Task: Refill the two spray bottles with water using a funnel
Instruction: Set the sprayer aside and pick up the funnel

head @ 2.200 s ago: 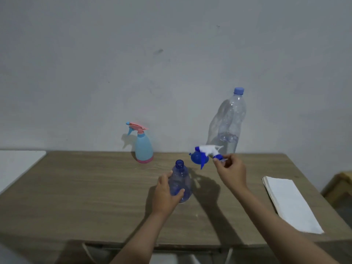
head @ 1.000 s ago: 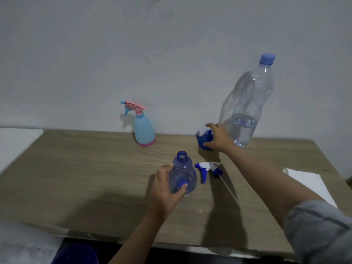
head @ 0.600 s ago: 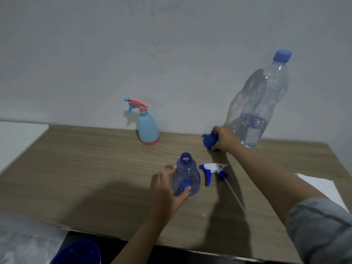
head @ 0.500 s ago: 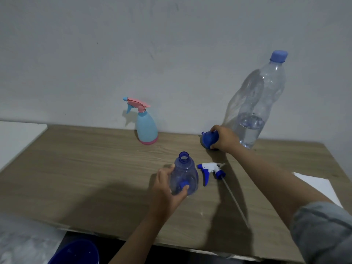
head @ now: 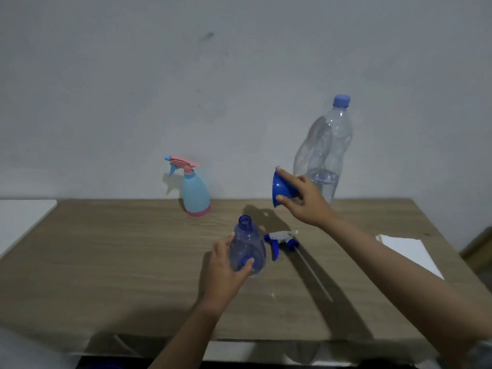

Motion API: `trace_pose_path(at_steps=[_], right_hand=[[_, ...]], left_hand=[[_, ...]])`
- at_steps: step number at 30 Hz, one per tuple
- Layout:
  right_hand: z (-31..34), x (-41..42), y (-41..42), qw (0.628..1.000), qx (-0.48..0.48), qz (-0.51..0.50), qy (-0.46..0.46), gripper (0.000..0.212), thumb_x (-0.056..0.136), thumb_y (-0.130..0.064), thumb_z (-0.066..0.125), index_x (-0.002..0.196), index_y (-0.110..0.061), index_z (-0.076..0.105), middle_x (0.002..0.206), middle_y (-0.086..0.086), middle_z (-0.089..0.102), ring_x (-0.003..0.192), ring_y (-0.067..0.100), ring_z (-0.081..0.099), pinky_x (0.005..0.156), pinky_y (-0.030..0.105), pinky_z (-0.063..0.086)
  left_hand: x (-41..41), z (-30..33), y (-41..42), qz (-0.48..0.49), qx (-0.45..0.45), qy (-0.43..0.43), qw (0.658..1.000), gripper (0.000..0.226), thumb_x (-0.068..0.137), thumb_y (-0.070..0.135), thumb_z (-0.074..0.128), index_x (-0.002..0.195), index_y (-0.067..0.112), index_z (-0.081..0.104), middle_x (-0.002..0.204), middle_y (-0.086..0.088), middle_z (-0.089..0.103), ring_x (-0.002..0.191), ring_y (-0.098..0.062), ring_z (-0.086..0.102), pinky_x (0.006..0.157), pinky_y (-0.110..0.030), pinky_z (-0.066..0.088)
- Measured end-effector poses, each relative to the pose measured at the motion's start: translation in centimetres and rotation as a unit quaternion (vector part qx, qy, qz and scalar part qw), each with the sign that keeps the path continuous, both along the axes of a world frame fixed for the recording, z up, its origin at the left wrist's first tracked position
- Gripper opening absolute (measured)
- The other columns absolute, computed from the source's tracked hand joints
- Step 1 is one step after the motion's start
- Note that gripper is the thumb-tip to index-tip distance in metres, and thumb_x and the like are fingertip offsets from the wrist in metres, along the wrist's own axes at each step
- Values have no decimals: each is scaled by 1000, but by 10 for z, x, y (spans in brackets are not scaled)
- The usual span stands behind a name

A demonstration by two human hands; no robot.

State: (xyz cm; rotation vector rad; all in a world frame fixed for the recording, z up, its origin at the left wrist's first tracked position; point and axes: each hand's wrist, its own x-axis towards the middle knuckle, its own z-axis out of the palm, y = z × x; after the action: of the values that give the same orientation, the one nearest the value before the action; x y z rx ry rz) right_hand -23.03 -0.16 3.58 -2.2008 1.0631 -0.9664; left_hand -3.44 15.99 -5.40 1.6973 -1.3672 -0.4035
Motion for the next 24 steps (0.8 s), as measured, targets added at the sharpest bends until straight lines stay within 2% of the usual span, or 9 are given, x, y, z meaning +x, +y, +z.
trace_pose_path(at_steps=[3,5,8,10,12,15,19,22,24], right_hand=[[7,-4,17,999,-3,-23,-27,59,88,-35,64,140,-45,38,109,9,51,94,12,56,92,24,49],[12,-6,29,998,2,-34,-45,57,88,-36,63,139,-42,41,121,7,56,105,13,56,94,24,47],[21,-2,52,991,36,-39,-126,53,87,-26,67,136,-30,49,129,-2,58,111,7,58,93,18,48],[26,4,66,983,55,-48,-168,51,87,-22,68,134,-30,50,120,-4,60,103,2,61,85,14,49],[28,11,76,978,64,-50,-194,52,89,-20,65,136,-33,46,100,-3,61,86,0,60,77,15,48],[33,21,89,975,64,-41,-210,56,94,-18,58,143,-34,35,82,2,54,72,7,48,72,15,47],[39,31,100,971,61,-37,-229,49,93,-20,60,136,-33,41,85,1,58,70,3,52,71,14,46],[43,37,104,964,79,-53,-249,44,90,-24,64,127,-30,40,92,9,62,76,8,59,71,18,48],[44,40,105,959,91,-62,-260,42,90,-22,64,122,-23,37,91,8,62,76,12,60,70,20,49]], left_hand=[[0,5,2,-8,5,-7,1000,64,69,40,76,110,55,30,114,18,49,99,8,50,80,-23,50],[0,7,3,-12,10,-5,1000,62,70,39,76,111,51,32,114,16,50,95,11,48,77,-21,48],[1,10,4,-17,17,-4,1000,58,70,40,76,113,42,37,113,14,52,94,4,53,74,-22,49],[0,14,5,-20,16,-6,1000,59,70,37,76,117,34,41,113,11,54,92,-1,54,71,-15,47],[-1,17,6,-23,13,-4,1000,59,72,29,78,120,24,45,115,5,54,93,-3,53,68,-7,39],[-2,20,8,-30,12,1,999,61,73,24,78,123,17,45,120,0,53,101,-8,54,75,-12,39],[-2,21,9,-33,13,-2,999,61,74,25,77,125,16,45,124,-1,53,107,-13,56,79,-19,43],[-3,22,9,-36,14,-4,999,61,74,23,76,126,15,45,121,-1,52,107,-15,55,79,-20,42],[-3,23,9,-37,15,2,999,60,74,22,75,125,16,46,119,0,53,105,-15,55,77,-18,39]])
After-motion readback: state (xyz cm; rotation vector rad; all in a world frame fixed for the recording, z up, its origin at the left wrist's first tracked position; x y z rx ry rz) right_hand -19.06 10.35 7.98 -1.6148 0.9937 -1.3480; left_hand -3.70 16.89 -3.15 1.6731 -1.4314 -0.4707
